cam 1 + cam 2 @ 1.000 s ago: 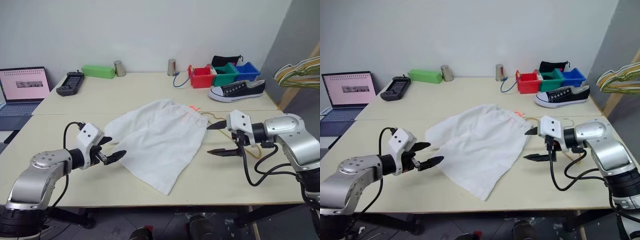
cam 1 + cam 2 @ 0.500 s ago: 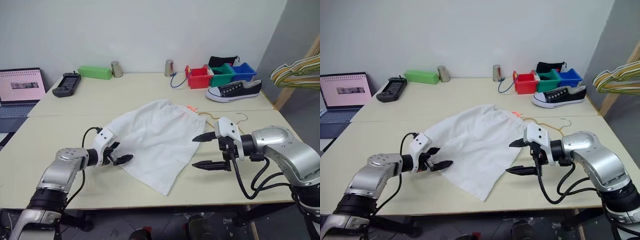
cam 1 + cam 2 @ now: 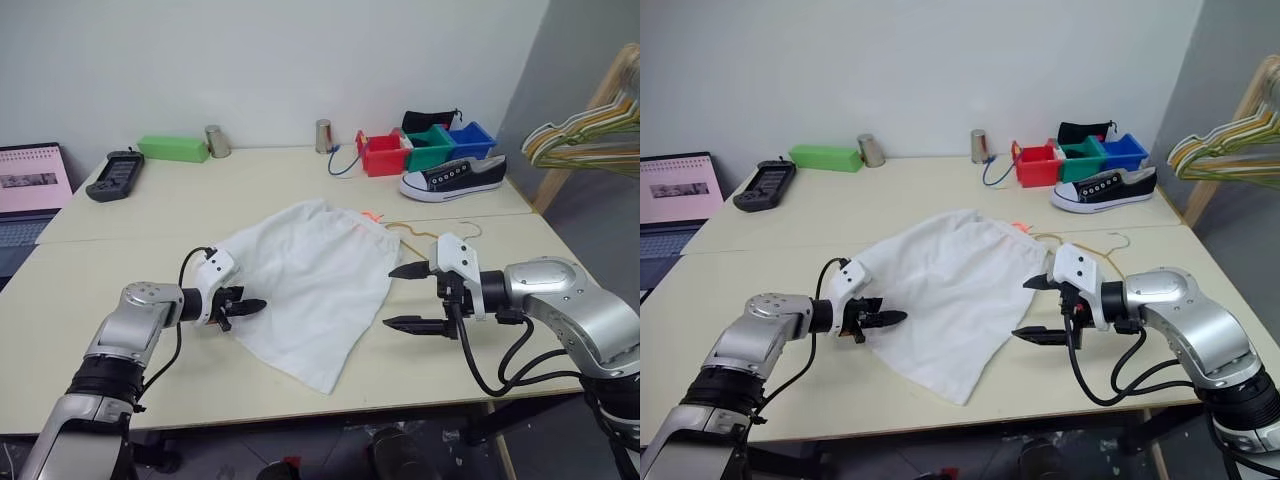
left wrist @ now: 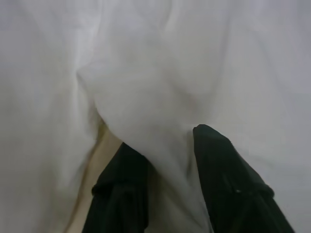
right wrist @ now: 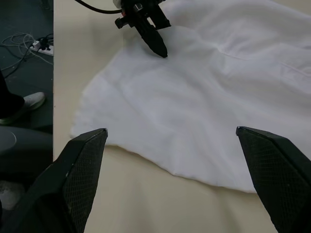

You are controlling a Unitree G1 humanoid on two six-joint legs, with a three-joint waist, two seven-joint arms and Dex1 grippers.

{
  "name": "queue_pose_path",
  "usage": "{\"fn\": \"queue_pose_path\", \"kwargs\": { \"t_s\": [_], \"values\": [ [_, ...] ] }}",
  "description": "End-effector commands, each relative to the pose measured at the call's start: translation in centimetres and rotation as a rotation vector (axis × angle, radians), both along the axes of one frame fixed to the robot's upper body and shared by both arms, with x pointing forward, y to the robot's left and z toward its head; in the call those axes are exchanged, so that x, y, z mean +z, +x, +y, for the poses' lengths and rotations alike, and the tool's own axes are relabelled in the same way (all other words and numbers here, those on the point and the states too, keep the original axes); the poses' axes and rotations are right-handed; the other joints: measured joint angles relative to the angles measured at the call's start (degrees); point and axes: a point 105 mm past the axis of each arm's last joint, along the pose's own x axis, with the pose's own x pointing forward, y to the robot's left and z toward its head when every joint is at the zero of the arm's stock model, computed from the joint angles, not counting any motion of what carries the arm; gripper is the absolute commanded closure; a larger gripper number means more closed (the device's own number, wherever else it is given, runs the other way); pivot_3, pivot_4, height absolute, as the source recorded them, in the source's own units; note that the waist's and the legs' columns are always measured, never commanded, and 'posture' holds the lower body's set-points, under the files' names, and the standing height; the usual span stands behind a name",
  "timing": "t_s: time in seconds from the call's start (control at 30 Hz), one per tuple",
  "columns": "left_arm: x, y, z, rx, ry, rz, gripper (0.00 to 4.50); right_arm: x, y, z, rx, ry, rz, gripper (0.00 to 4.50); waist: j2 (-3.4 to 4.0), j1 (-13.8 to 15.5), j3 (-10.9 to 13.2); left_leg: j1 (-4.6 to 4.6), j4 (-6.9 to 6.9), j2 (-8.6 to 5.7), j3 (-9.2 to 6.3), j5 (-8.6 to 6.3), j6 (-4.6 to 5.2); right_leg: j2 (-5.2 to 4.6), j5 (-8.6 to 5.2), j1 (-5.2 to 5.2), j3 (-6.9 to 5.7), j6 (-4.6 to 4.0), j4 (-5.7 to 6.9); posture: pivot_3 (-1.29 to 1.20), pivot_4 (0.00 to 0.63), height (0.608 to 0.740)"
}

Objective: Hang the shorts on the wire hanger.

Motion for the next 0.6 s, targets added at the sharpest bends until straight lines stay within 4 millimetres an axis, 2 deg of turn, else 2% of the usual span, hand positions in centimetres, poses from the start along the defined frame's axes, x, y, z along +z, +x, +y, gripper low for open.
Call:
{"fn": "queue_pose_path", "kwargs": {
  "t_s": [0.03, 0.13, 0.2, 0.3, 0.37, 0.43, 0.53, 0.6],
  "values": [
    [1.7, 0.6, 1.0, -0.03, 0.048, -0.049, 3.87, 1.3, 0.0, -0.2, -0.003, 0.011, -0.068, 0.0, 0.01, -0.71, -0.01, 0.0, 0.0, 0.0, 0.0, 0.0, 0.0, 0.0, 0.0, 0.0, 0.0, 0.0, 0.0, -0.36, 0.03, 0.74],
    [1.7, 0.7, 1.3, -0.047, 0.077, -0.043, 4.46, 1.4, 0.2, -0.3, -0.007, 0.009, -0.076, 0.0, -0.01, -1.19, -0.03, 0.0, 0.0, 0.0, 0.0, 0.0, 0.0, 0.0, 0.0, 0.0, 0.0, 0.01, 0.01, -0.37, 0.024, 0.74],
    [1.2, 0.5, 1.8, -0.081, 0.132, -0.023, 4.46, 1.4, 0.2, -0.3, -0.008, 0.006, -0.08, 0.0, -0.02, -1.83, -0.06, 0.01, 0.0, 0.0, 0.0, 0.0, 0.0, 0.0, 0.01, 0.01, -0.01, 0.02, 0.01, -0.37, 0.024, 0.74],
    [0.0, 0.8, 3.7, -0.15, 0.352, -0.059, 4.46, 1.4, 0.3, -0.4, -0.009, 0.003, -0.084, 0.0, -0.07, -2.43, -0.13, 0.0, 0.0, 0.0, -0.01, 0.0, 0.01, 0.0, 0.01, 0.01, -0.02, 0.03, 0.02, -0.37, 0.021, 0.74],
    [-0.3, 2.2, 5.1, -0.147, 0.513, -0.122, 4.46, 1.4, 0.3, -0.5, -0.009, 0.001, -0.086, 0.0, -0.14, -2.55, -0.23, 0.01, 0.01, 0.0, -0.01, 0.01, 0.01, 0.0, 0.01, 0.01, -0.01, 0.03, 0.03, -0.38, 0.019, 0.74],
    [0.3, 4.3, 6.4, -0.127, 0.708, -0.239, 4.46, 1.4, 0.4, -0.6, -0.01, -0.004, -0.09, 0.0, -0.3, -2.55, -0.35, 0.02, 0.06, -0.01, -0.05, 0.01, 0.02, 0.0, 0.05, 0.04, -0.06, 0.09, 0.04, -0.38, 0.017, 0.74],
    [3.2, 8.1, 6.4, -0.025, 0.879, -0.464, 4.46, 1.5, 0.5, -0.6, -0.013, -0.008, -0.096, 0.0, -0.39, -2.71, -0.39, 0.01, 0.08, -0.04, -0.08, 0.01, 0.02, -0.03, 0.15, 0.05, -0.04, 0.29, 0.01, -0.39, 0.016, 0.74],
    [4.3, 9.3, 6.1, -0.012, 0.964, -0.553, 4.46, 1.5, 0.6, -0.7, -0.017, -0.01, -0.103, 0.0, -0.59, -2.87, -0.43, -0.1, 0.19, -0.12, -0.08, 0.01, 0.02, -0.11, 0.23, 0.03, -0.05, 0.44, 0.0, -0.39, 0.016, 0.74]
  ]
}}
